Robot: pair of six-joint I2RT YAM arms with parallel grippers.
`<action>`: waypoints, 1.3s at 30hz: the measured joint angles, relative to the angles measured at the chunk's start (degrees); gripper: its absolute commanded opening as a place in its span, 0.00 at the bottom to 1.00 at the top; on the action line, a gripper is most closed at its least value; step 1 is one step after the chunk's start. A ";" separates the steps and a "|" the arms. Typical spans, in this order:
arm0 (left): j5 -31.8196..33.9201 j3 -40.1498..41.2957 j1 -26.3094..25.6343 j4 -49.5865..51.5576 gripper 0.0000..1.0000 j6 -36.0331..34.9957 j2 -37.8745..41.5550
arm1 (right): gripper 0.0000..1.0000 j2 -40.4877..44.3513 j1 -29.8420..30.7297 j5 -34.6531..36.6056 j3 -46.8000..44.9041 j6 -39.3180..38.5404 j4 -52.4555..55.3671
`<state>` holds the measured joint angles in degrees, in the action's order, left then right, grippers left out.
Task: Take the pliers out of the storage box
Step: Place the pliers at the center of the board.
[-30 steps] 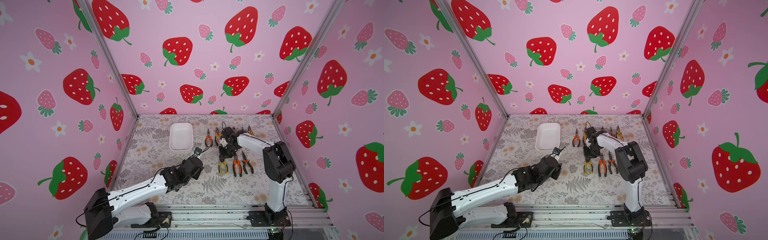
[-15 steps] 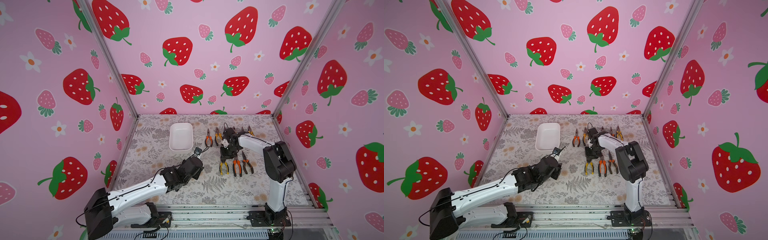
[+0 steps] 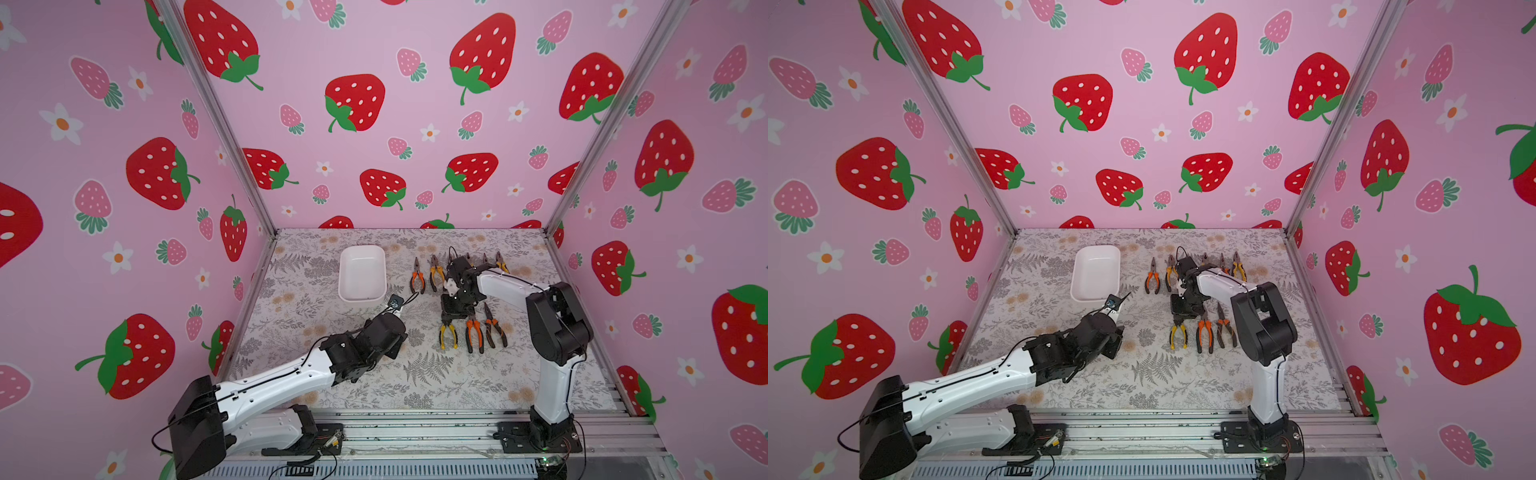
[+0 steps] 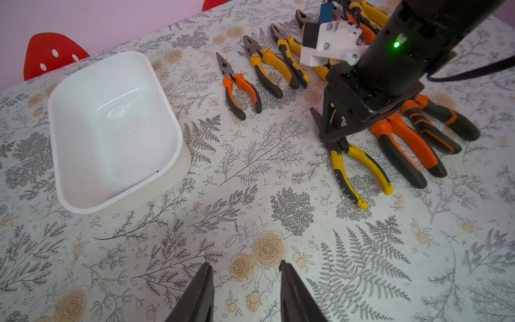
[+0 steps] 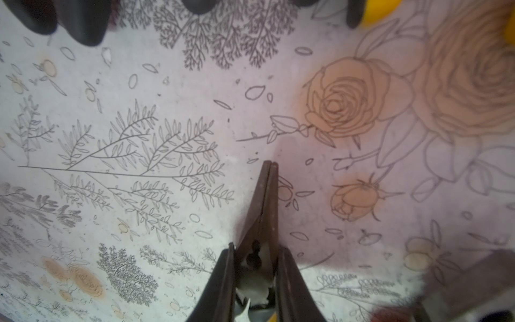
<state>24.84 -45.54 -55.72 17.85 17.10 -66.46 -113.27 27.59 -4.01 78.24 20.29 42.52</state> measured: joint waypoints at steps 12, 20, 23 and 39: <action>0.00 0.00 0.02 0.00 0.41 0.33 0.00 | 0.35 0.13 0.04 2.69 -0.04 -0.85 -0.17; 0.00 0.00 0.02 0.00 0.41 0.37 0.00 | 0.40 0.26 0.04 3.96 -0.04 -1.09 -0.37; 0.00 0.00 0.07 0.00 0.41 0.52 0.00 | 0.35 0.26 0.04 4.09 -0.04 -1.16 -0.37; 0.00 0.00 0.13 0.00 0.41 0.72 0.07 | 0.26 2.19 -0.02 4.20 -3.04 -1.25 -2.32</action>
<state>24.84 -45.54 -55.59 17.85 17.82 -66.39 -111.09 27.57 0.19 75.20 19.05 40.21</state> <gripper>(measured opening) 0.411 0.257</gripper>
